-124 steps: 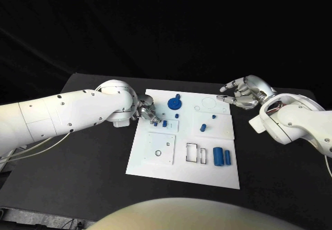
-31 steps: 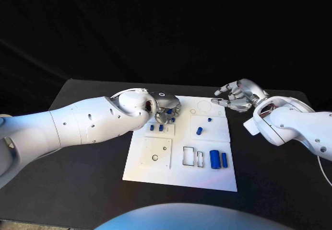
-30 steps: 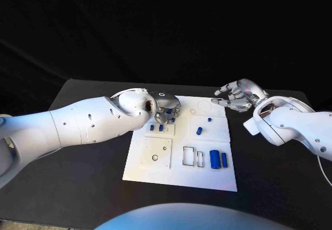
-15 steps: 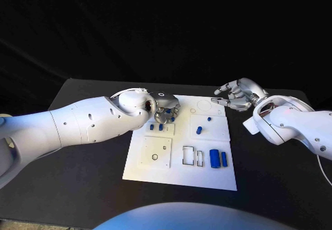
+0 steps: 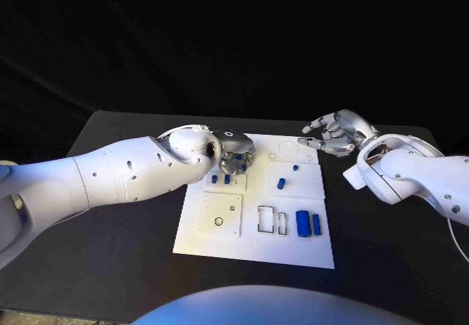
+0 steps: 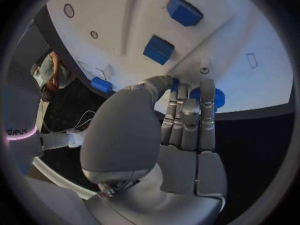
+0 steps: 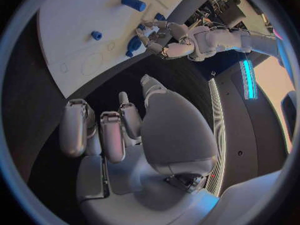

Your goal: Assemble the parts on the task board

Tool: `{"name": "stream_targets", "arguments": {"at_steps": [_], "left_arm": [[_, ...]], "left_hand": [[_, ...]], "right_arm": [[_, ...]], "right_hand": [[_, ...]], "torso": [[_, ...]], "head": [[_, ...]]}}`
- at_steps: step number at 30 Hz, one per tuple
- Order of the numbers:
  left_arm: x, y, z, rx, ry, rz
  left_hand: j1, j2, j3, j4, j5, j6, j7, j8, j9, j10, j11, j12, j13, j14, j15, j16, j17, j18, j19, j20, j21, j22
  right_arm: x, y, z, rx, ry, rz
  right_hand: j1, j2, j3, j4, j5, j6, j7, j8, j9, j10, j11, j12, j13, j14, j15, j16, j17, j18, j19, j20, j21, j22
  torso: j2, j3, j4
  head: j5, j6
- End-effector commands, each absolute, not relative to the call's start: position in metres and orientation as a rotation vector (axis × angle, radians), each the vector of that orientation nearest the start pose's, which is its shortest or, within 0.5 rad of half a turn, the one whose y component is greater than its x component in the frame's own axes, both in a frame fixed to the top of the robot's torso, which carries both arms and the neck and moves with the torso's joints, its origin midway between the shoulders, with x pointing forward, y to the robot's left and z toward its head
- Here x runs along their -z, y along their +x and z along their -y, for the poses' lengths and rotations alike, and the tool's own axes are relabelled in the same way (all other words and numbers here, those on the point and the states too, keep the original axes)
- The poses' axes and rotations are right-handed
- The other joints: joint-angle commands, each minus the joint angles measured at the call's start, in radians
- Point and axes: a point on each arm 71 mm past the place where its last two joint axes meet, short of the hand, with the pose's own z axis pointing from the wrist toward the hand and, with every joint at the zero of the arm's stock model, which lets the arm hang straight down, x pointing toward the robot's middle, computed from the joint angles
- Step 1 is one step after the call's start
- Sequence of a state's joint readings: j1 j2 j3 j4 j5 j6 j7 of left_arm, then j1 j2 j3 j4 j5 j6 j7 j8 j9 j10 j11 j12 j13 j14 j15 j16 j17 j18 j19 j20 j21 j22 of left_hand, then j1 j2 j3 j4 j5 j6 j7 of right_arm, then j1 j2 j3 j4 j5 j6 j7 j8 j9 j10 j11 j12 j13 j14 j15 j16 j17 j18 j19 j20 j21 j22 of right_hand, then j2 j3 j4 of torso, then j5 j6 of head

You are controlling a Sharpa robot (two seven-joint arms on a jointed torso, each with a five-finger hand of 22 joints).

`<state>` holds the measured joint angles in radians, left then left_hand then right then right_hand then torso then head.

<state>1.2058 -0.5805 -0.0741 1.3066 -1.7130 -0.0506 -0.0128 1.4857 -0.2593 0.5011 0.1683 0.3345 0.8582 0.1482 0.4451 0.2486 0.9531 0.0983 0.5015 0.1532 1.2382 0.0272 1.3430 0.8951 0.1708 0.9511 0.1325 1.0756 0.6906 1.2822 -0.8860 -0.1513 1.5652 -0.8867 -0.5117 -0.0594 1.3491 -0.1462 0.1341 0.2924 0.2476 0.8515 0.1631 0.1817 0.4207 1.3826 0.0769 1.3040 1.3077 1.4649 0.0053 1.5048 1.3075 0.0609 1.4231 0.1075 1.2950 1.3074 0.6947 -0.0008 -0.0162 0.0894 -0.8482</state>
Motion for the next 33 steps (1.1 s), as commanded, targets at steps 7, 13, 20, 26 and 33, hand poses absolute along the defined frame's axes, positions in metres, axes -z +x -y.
{"name": "stream_targets", "arguments": {"at_steps": [7, 13, 20, 26, 33], "left_arm": [[0.2237, 0.5027, -0.1137, 0.589, 0.643, -1.816], [0.2238, 0.5029, -0.1145, 0.585, 0.638, -1.815], [0.2227, 0.5028, -0.1143, 0.596, 0.635, -1.798], [0.2211, 0.5031, -0.1154, 0.613, 0.622, -1.778], [0.2150, 0.4999, -0.1188, 0.640, 0.599, -1.753]], "left_hand": [[0.001, 0.017, 0.013, -0.011, -0.008, 0.033, 0.001, -0.003, 0.002, 0.038, -0.009, -0.004, -0.003, 0.035, -0.004, 0.025, 0.031, 0.004, 0.036, -0.002, 0.035, 0.045], [0.019, 0.043, 0.032, -0.040, -0.025, 0.074, -0.006, 0.000, 0.010, 0.078, -0.021, 0.000, 0.003, 0.085, -0.016, 0.058, 0.095, -0.007, 0.086, -0.012, 0.086, 0.114], [0.017, 0.060, 0.073, -0.080, -0.082, 0.112, -0.012, -0.017, 0.020, 0.112, -0.029, -0.018, 0.010, 0.123, -0.025, 0.076, 0.133, -0.019, 0.128, -0.021, 0.136, 0.179], [0.002, 0.054, 0.095, -0.090, -0.088, 0.106, -0.006, -0.041, 0.020, 0.110, -0.022, -0.052, 0.002, 0.122, -0.020, 0.073, 0.122, -0.019, 0.125, -0.018, 0.139, 0.180], [-0.003, 0.051, 0.098, -0.092, -0.090, 0.108, -0.005, -0.044, 0.021, 0.114, -0.021, -0.058, 0.001, 0.123, -0.019, 0.073, 0.121, -0.020, 0.127, -0.017, 0.142, 0.184]], "right_arm": [[0.1802, 0.4825, 0.2227, -0.839, 0.407, -1.654], [0.1802, 0.4825, 0.2228, -0.838, 0.408, -1.654], [0.1802, 0.4827, 0.2225, -0.839, 0.407, -1.654], [0.1802, 0.4829, 0.2224, -0.839, 0.407, -1.653], [0.1802, 0.4832, 0.2228, -0.838, 0.407, -1.652]], "right_hand": [[-0.007, 0.007, -0.002, -0.004, 0.005, -0.003, 0.000, 0.004, -0.001, -0.005, 0.000, -0.004, 0.022, 0.065, -0.003, -0.006, 0.102, 0.010, -0.010, 0.000, -0.005, 0.058], [-0.007, 0.008, -0.001, -0.003, 0.006, -0.002, -0.001, 0.007, -0.001, -0.005, -0.001, -0.004, 0.022, 0.065, -0.003, -0.007, 0.101, 0.010, -0.009, 0.000, -0.005, 0.058], [-0.007, 0.010, 0.000, -0.003, 0.007, -0.001, -0.001, 0.007, -0.001, -0.005, -0.001, -0.004, 0.022, 0.065, -0.003, -0.007, 0.102, 0.011, -0.010, 0.000, -0.006, 0.057], [-0.008, 0.011, 0.001, -0.002, 0.007, -0.001, -0.001, 0.008, -0.001, -0.004, -0.001, -0.003, 0.023, 0.066, -0.003, -0.006, 0.103, 0.010, -0.009, 0.000, -0.005, 0.058], [-0.008, 0.011, 0.001, -0.002, 0.007, -0.001, -0.001, 0.008, -0.001, -0.004, -0.001, -0.003, 0.023, 0.066, -0.003, -0.006, 0.103, 0.010, -0.009, 0.000, -0.005, 0.058]], "torso": [[-0.001, 0.0002, -0.0005], [0.000, 0.0006, 0.0002], [0.000, 0.0000, 0.0003], [-0.001, 0.0001, 0.0007], [-0.001, -0.0001, 0.0008]], "head": [[-0.002, -0.001], [-0.003, -0.001], [-0.004, 0.000], [-0.004, 0.001], [-0.003, 0.005]]}}
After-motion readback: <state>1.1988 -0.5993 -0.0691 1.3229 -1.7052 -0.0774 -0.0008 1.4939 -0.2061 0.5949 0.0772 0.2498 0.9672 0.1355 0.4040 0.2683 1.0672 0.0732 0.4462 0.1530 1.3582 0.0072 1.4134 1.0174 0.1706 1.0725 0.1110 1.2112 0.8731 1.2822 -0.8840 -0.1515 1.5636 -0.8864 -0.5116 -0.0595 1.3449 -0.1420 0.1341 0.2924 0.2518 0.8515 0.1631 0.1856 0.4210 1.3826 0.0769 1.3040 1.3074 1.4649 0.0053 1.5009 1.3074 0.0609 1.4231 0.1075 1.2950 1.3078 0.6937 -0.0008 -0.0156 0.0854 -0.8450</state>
